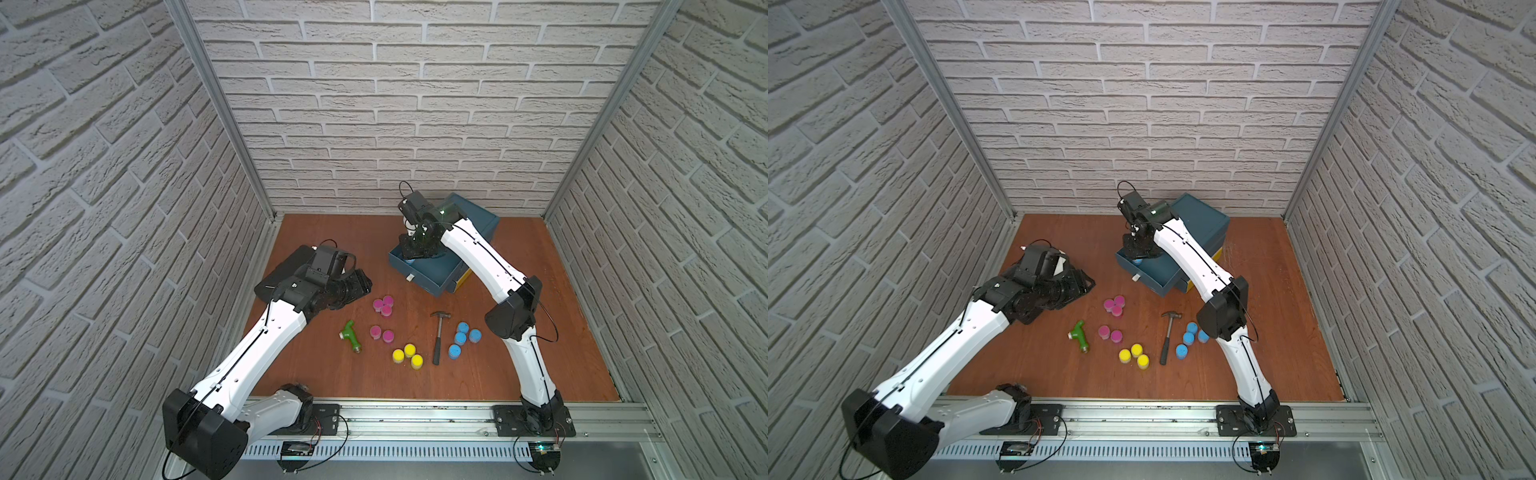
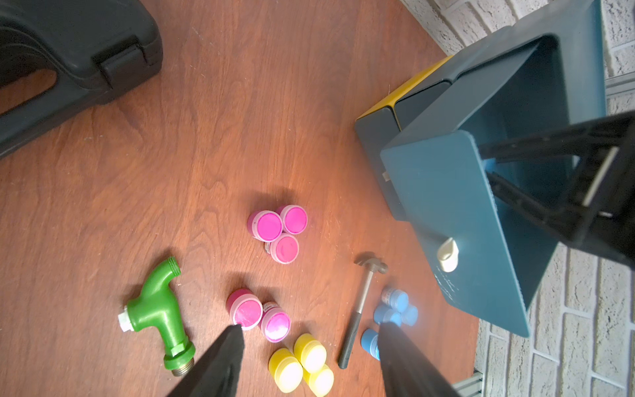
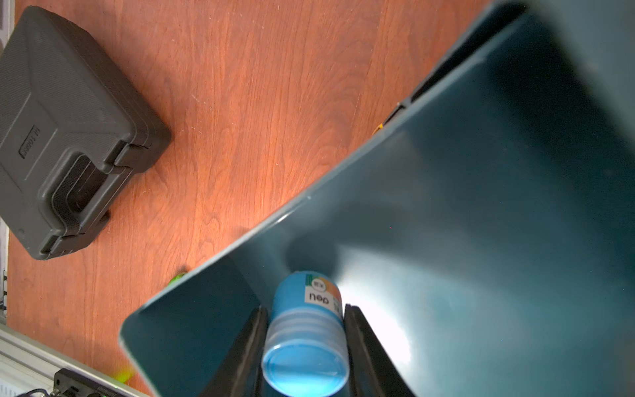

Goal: Put the paint cans in the drawer according to color
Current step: Place the paint can in the drawer.

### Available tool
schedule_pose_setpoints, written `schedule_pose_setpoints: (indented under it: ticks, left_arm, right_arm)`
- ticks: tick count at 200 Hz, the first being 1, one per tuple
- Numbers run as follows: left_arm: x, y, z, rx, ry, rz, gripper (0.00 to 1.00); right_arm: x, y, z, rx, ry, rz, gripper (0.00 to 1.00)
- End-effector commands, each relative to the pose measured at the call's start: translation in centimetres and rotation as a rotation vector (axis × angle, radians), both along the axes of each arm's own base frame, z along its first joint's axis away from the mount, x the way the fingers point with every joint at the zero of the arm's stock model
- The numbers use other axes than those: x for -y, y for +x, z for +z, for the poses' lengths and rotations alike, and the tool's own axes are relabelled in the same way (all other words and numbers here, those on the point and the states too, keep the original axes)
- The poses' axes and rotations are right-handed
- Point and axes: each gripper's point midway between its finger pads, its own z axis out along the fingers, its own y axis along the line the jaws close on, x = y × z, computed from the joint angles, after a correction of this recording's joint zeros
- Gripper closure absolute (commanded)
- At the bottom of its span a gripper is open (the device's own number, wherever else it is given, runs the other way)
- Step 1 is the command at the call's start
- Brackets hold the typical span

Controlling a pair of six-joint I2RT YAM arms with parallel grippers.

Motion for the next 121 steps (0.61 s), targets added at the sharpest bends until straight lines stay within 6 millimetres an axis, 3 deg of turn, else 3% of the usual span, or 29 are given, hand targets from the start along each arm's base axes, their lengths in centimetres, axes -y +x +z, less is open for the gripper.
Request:
schedule_pose_setpoints:
  ticks: [1,28,60,97,121]
  left_arm:
    - [0.3,0.5,1.8,0.063,-0.02,0.002,0.33]
    - [0.2,0.5,1.9,0.064,-0.021,0.004,0.33]
    - [0.2,0.5,2.1,0.068,-0.018,0.006,0.32]
    - [0.2,0.6,2.3,0.075,-0.02,0.006,0.32]
    - [0.2,0.7,2.7,0.083,-0.021,0.006,0.32]
  right_arm:
    - [-0.9,0.6,0.7,0.036,0.035,0.017,0.85]
    - [-0.9,0.6,-0.2,0.017,0.021,0.018,0.7]
    - [-1.0,0.7,0.3,0.029,0.034,0.019,0.5]
    - [-0.8,0.6,1.6,0.053,0.044,0.016,0.45]
    - [-0.4,0.4,4.1,0.106,0.07,0.006,0.44]
